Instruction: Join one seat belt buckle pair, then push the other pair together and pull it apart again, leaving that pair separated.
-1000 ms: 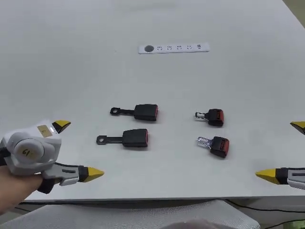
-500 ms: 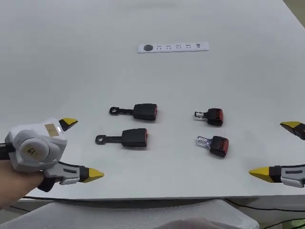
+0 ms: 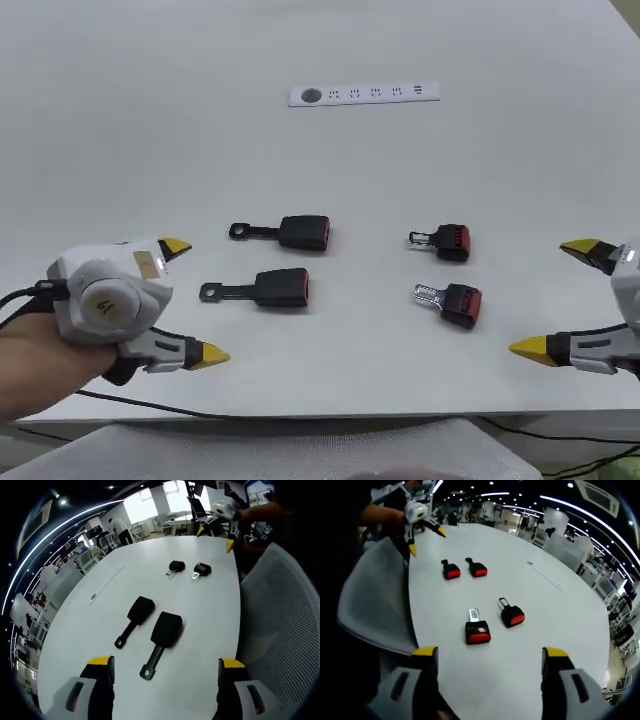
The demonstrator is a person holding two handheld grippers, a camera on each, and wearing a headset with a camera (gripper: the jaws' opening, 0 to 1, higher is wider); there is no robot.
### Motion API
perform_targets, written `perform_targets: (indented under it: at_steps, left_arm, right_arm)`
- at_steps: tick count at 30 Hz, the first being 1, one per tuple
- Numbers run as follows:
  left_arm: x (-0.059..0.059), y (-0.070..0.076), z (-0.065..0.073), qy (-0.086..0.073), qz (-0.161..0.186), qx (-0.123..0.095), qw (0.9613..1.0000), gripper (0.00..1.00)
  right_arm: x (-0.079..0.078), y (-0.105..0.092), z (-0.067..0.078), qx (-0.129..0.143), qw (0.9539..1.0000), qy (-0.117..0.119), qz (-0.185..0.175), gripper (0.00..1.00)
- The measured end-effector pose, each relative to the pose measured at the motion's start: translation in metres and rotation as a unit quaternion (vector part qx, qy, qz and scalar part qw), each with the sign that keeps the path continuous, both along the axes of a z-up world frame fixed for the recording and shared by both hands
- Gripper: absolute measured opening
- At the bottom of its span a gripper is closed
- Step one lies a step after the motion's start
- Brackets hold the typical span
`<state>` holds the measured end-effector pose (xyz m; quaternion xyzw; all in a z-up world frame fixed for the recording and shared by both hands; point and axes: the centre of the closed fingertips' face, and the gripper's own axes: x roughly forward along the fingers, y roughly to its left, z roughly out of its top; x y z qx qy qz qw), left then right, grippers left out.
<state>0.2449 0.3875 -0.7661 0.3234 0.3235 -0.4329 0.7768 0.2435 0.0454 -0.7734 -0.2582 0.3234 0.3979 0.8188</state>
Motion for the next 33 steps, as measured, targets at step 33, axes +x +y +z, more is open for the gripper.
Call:
perform_targets:
  at_steps: [33]
  left_arm:
    - [0.05, -0.043, -0.073, 0.046, -0.133, 0.072, 0.9873, 0.52]
  right_arm:
    - [0.014, 0.056, -0.058, -0.043, 0.9904, 0.075, 0.108, 0.53]
